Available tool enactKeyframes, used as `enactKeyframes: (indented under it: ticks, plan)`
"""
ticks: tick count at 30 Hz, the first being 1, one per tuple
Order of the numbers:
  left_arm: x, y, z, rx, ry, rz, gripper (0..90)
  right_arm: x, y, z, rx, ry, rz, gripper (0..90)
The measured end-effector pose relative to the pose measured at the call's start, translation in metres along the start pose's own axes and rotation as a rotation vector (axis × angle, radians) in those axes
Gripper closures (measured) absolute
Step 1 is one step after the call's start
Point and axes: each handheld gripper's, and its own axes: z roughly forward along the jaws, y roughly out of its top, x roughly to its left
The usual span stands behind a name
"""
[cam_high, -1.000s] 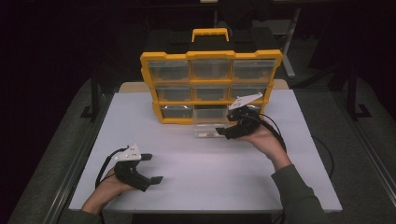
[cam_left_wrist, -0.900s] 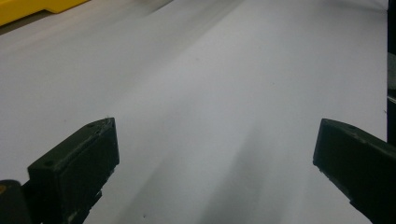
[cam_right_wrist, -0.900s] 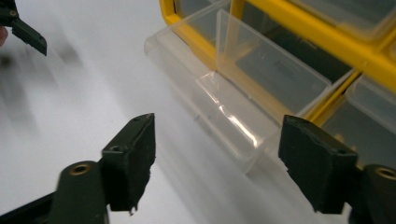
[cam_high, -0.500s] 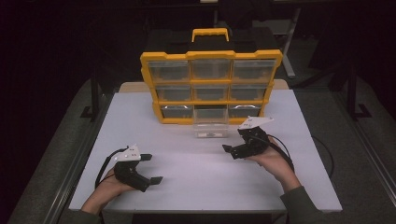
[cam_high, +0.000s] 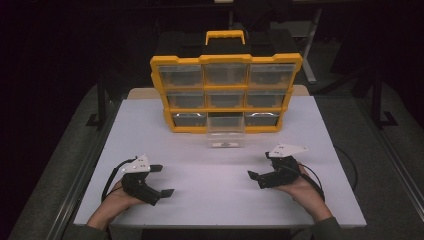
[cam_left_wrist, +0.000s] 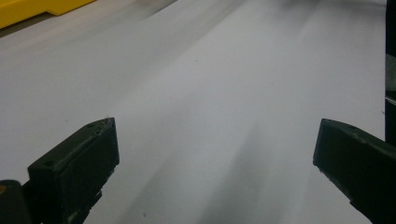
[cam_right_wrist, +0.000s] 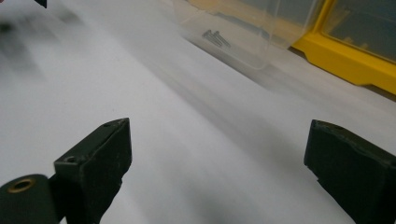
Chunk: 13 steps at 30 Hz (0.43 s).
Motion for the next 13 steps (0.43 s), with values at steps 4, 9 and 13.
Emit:
enactKeyframes:
  ticks: [4, 9, 13]
  plan:
    - [0.000, 0.000, 0.000, 0.000, 0.000, -0.001, 0.2, -0.003, -0.013, -0.007, -0.008, -0.023, 0.022, 7.4]
    - [0.000, 0.000, 0.000, -0.002, 0.002, 0.001, 0.2, -0.004, -0.028, -0.012, 0.003, -0.031, 0.034, 7.4]
    - [0.001, -0.001, 0.000, 0.000, 0.006, -0.002, 0.2, -0.004, -0.035, -0.014, 0.017, -0.037, 0.035, 7.4]
